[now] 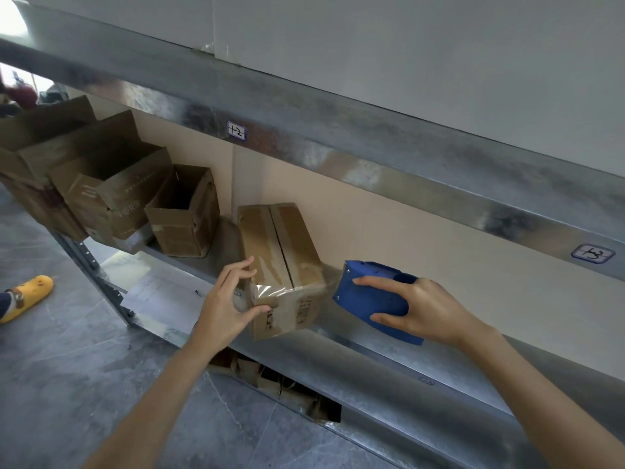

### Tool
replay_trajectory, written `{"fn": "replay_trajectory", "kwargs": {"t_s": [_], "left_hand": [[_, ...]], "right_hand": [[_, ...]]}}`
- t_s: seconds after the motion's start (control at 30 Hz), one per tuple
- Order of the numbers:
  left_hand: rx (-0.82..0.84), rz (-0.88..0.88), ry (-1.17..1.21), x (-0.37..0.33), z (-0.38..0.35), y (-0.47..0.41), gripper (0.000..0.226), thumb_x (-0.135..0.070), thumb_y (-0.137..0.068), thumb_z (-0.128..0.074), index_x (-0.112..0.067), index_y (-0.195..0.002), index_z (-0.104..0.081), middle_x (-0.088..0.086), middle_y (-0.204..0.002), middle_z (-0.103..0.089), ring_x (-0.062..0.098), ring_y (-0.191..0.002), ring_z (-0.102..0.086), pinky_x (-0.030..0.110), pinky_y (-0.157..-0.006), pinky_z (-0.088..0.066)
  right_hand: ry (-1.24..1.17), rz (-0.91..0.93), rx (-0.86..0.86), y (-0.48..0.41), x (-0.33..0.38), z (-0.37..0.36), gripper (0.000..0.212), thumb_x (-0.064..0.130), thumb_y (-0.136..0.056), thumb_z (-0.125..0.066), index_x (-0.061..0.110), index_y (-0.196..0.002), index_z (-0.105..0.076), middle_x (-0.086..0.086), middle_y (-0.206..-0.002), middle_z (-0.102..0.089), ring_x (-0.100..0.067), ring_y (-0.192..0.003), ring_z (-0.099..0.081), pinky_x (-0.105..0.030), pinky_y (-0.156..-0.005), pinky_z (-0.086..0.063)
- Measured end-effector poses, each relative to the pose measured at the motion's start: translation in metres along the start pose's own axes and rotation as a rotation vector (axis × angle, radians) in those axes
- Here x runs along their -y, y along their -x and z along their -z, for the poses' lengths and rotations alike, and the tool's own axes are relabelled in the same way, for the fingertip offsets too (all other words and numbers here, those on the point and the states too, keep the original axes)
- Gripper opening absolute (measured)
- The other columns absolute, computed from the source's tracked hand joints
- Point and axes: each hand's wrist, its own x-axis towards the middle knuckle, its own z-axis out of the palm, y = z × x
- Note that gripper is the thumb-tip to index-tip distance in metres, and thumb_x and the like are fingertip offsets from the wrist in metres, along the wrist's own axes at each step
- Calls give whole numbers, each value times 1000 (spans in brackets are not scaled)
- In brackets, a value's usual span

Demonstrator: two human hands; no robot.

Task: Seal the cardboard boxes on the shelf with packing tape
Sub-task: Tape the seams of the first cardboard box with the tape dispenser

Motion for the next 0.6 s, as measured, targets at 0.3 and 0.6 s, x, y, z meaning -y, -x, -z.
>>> {"fn": "replay_trajectory", "kwargs": {"t_s": [0.3,0.6], "left_hand": [[17,63,26,6,8,5,74,-31,-69,-87,-26,-133,-49,-19,-151,-37,5,-140,-37,53,-110,-40],[11,50,-15,9,9,5,75,-33,-69,-87,-27,-133,-49,-27,-148,-35,-5,-136,-37,43,-110,-43]], "right_hand": [[25,50,14,-9,11,-5,60,63,-83,-45,56,-140,-26,5,-43,-25,-13,-40,-26,-16,-49,-22],[17,110,10,8,7,7,58,64,-82,-47,66,-136,-28,1,-48,-42,-21,-45,-32,-15,-49,-26]]}}
